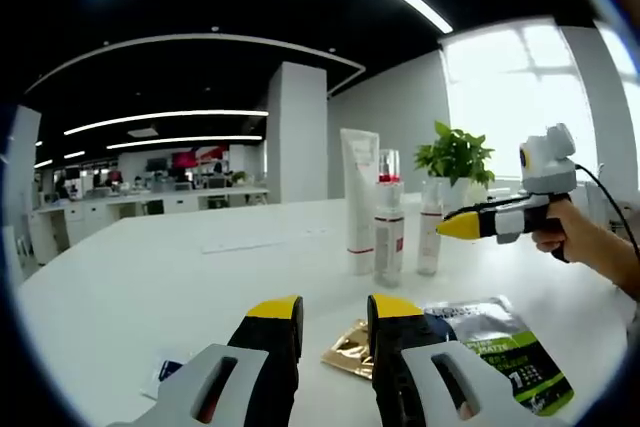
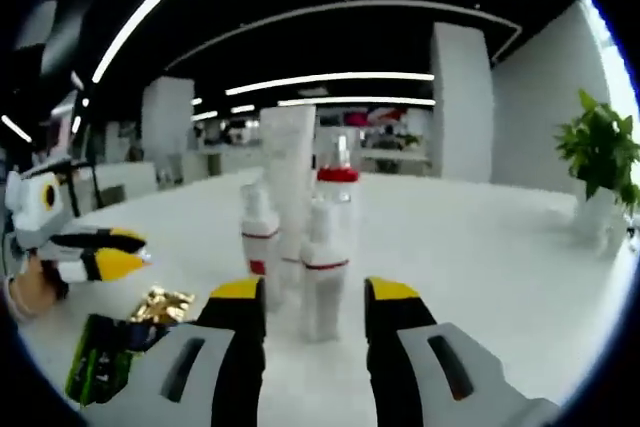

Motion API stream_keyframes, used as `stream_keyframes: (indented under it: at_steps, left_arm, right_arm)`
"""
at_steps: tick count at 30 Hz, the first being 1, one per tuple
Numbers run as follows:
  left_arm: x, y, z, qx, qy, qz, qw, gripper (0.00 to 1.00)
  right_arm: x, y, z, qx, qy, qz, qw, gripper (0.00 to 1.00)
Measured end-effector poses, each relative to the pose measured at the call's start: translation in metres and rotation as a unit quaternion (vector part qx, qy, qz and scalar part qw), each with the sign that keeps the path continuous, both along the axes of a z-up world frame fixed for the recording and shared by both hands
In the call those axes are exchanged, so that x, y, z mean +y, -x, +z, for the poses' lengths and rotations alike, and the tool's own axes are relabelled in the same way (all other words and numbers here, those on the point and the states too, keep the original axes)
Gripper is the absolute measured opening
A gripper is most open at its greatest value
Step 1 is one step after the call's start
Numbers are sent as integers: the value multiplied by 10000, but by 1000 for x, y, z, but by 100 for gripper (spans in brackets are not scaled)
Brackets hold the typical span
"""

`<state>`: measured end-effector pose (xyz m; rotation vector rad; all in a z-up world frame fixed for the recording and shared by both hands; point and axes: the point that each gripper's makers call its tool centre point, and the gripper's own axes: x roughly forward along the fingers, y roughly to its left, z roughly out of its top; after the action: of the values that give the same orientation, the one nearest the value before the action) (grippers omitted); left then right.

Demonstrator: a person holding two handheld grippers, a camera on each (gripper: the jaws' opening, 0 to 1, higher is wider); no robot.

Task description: Arrange the skincare products in the storage area until every visible bottle or jar stands upright without overlapping.

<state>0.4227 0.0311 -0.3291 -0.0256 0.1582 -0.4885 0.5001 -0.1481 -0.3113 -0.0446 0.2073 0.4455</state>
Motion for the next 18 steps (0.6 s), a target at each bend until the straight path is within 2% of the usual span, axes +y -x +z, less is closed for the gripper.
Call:
stream_keyframes:
  at_steps: [4,6,9,13,18]
  left_arm:
    - [1,-1,0,12,44,4,10000,26]
    - [1,-1,0,16,64,-1,10000,26]
    - [1,-1,1,8,61,-12,10000,26]
    - [0,-1,1,-3,28,-19,10000,26]
    - [1,-2,1,5,50,-11,10000,26]
  right_arm:
    - [-3,-8,-8,102,-64,-222,9997,27]
    - [-3,-8,-13,198,-238,-310,9990,28]
    - [-5,-7,-20,227,-45,-423,9988,25]
    - [-5,-5,-20,216,-27,-457,9987,23]
    - [0,2,-25,259,51,-383,9989,26]
